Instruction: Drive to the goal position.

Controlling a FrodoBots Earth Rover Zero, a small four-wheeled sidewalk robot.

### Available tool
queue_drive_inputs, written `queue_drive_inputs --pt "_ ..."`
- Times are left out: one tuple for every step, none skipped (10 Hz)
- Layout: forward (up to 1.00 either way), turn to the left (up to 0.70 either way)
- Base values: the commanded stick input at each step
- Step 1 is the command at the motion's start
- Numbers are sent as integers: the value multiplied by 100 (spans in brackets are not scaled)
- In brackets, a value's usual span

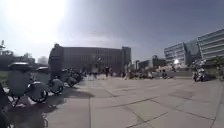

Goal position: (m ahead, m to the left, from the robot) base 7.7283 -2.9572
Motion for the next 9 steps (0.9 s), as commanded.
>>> queue_drive_inputs --pt "50 0" --pt "50 0" --pt "50 0" --pt "50 0" --pt "50 0" --pt "50 0" --pt "50 0" --pt "50 5" --pt "50 3"
